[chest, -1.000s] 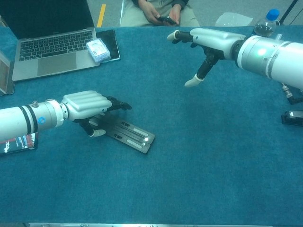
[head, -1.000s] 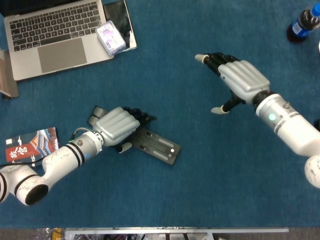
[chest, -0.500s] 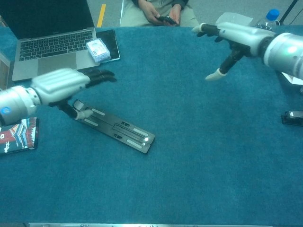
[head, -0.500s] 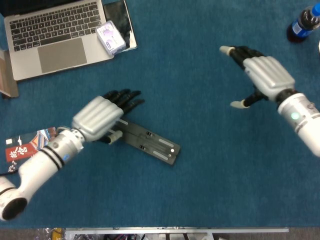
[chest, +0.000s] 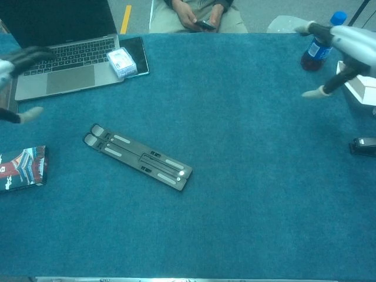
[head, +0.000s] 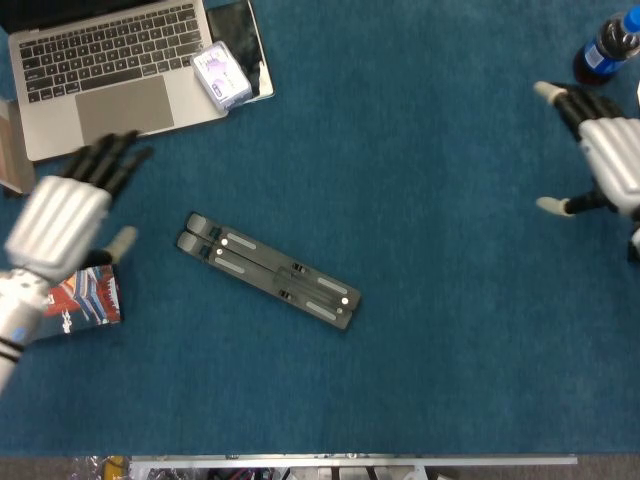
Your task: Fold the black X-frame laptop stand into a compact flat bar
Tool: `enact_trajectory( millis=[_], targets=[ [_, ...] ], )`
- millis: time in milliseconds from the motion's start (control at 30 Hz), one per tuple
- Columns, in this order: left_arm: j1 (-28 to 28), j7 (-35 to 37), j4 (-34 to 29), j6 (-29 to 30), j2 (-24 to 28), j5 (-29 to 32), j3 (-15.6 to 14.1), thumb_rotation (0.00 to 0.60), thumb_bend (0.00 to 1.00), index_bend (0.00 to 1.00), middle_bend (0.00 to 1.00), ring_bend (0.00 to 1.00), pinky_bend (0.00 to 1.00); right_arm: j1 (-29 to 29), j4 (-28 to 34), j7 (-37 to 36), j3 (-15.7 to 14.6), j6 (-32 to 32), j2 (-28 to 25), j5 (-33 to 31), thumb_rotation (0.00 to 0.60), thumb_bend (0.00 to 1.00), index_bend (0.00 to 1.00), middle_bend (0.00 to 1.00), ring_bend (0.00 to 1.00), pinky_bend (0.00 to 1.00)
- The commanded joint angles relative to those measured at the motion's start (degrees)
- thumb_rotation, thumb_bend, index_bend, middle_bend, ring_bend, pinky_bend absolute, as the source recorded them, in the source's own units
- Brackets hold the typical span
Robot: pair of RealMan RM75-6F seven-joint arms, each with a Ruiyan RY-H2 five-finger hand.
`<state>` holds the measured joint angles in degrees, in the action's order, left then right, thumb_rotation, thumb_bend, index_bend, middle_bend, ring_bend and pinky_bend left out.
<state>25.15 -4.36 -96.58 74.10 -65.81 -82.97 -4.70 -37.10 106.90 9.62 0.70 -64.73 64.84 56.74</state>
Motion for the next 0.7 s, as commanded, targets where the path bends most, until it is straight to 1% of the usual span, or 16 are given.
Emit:
enact_trajectory(
  millis=[33,300,500,700],
  targets=[
    [-2.89,0.64,2.06,2.53,0.67,0.98,-0.17,0.6,0.35,0.0,0.02,0.01,0.13,4.86,-0.52,2.64,-2.25,-6.08,0.34,3.63,0.6,0.0,0.0,0.07,0.0,0.11],
    [-8.44,5.11,7.19,8.77,-1.23,-0.17,0.69,0.6,0.35,0.0,0.02,0.01,0.13,13.79,-0.21,4.31,-4.67,-16.55,1.58,9.34,0.6,0.0,0.0,0.07,0.0,0.11],
    [-12.02,5.15,7.67,12.6,-2.0,-1.87,0.43,0.6,0.35,0.0,0.02,0.01,0.13,19.8,-0.6,7.26,-6.36,-23.86,3.04,14.59,0.6,0.0,0.0,0.07,0.0,0.11],
    [-15.12,4.75,8.39,15.03,-2.18,-3.58,-0.4,0.6,0.35,0.0,0.02,0.01,0.12,24.24,-1.53,9.07,-6.93,-27.36,3.68,16.84,0.6,0.0,0.0,0.07,0.0,0.11]
  ],
)
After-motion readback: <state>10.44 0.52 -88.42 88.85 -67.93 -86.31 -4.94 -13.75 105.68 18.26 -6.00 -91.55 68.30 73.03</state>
